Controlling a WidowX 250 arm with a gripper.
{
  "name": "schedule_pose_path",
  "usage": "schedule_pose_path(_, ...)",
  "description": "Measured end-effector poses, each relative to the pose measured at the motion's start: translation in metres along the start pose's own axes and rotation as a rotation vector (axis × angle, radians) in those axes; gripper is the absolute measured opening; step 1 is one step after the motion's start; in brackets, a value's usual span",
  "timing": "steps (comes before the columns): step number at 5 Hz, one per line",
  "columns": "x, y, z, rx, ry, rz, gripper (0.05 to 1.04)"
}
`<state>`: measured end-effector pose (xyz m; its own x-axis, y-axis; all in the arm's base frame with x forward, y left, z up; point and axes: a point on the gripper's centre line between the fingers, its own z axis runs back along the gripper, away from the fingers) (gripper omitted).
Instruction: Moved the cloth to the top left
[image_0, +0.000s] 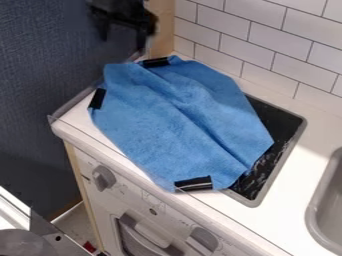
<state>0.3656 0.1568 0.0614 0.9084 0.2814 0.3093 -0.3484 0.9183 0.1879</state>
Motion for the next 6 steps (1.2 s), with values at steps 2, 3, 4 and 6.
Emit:
schedule_pose_path(2, -0.031, -0.053, 0.012, -0.072, 0.129, -0.102, 1.001)
schedule_pose_path(3, -0.054, -0.052, 0.038, -0.103, 0.195, -0.126, 1.001)
schedule_pose_path(4, -0.088, -0.034, 0.073, -0.063, 0.173, -0.098, 1.001)
schedule_pose_path(6, -0.147, -0.028, 0.121, -0.184, 0.098, -0.056, 1.001)
